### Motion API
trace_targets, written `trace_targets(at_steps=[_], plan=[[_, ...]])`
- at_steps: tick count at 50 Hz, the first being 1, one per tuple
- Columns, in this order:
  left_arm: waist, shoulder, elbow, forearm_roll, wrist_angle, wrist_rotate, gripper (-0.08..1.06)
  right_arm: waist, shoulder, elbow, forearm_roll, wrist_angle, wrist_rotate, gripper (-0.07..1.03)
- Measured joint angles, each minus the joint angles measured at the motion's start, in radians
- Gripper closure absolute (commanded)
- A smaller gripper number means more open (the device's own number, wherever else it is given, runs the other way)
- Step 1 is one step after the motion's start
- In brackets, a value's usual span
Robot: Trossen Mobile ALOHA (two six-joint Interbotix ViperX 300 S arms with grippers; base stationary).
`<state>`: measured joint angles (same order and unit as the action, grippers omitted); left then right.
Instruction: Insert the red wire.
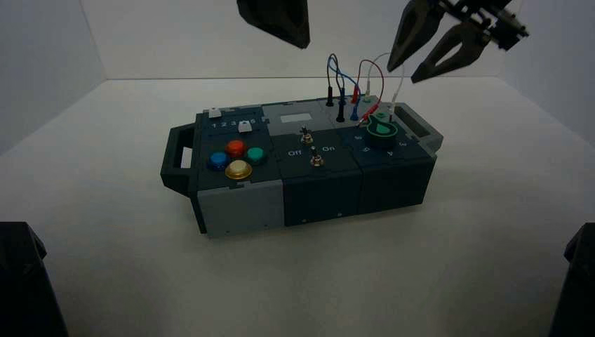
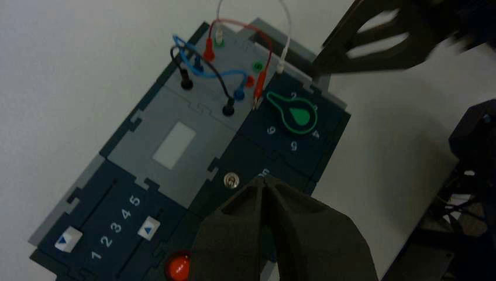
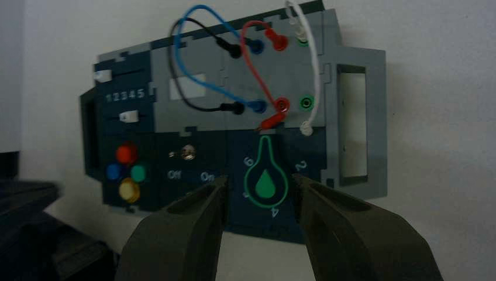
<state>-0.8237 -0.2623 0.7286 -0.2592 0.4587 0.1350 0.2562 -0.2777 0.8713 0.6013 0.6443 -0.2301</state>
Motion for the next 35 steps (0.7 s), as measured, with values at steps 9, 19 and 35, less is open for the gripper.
trace_targets(at_steps=[9,19,35], plan=[[0.0,-0.002,-0.009,0.002,0.034,0.0,1.01,0.0,0.069,-0.026,0.0,-0.009,-0.008,0.39],[0.0,-0.02,-0.008,0.002,0.051,0.0,1.01,0.0,0.124,-0.069,0.0,-0.005,-0.018,0.39],[-0.002,-0.025,-0.008,0.002,0.083,0.0,1.01,0.0,0.189,-0.114,0.002,0.005,-0.023,0.39]])
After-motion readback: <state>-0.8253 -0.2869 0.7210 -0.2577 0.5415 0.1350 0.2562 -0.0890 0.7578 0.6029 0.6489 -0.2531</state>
